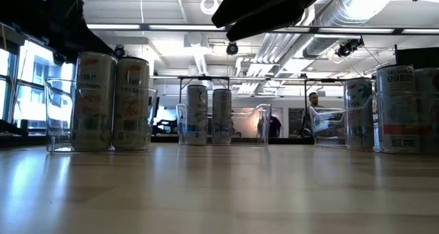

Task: Sort soda cans
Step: Put the white/yellow soda can into the left transparent bin, then adjust the transparent bins

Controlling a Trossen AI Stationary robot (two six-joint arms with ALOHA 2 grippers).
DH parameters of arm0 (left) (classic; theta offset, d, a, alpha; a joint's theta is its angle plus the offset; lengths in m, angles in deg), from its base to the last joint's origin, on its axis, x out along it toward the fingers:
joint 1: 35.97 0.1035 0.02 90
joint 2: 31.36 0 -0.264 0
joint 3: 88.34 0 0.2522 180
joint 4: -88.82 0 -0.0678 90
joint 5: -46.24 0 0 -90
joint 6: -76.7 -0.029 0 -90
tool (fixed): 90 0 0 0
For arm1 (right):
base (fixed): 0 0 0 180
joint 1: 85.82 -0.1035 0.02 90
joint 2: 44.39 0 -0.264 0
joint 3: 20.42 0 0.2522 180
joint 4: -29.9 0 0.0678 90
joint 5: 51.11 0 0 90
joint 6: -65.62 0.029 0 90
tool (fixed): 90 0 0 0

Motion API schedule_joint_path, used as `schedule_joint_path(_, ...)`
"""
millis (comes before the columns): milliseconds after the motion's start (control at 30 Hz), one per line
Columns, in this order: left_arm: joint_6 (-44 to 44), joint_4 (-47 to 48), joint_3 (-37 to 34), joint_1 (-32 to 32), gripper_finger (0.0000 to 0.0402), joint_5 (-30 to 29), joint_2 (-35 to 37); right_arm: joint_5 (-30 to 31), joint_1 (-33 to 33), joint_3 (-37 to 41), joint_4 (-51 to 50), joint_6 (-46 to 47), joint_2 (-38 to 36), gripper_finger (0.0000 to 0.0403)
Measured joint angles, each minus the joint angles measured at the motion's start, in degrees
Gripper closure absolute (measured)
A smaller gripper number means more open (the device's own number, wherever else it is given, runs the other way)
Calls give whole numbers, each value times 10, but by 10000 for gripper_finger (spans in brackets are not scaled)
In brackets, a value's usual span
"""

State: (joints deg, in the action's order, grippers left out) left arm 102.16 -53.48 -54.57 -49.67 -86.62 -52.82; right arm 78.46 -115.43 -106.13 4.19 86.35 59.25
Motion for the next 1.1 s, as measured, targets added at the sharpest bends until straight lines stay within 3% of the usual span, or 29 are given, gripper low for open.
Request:
schedule_joint_path(300,7,-22,-43,3,126,4,0,0,0,0,0,0,0,111)
schedule_joint_path(700,-24,-51,-45,3,118,9,0,0,0,0,2,0,0,111)
schedule_joint_path(1100,-104,-42,72,-9,129,5,-9,3,-5,0,-8,-1,0,111)
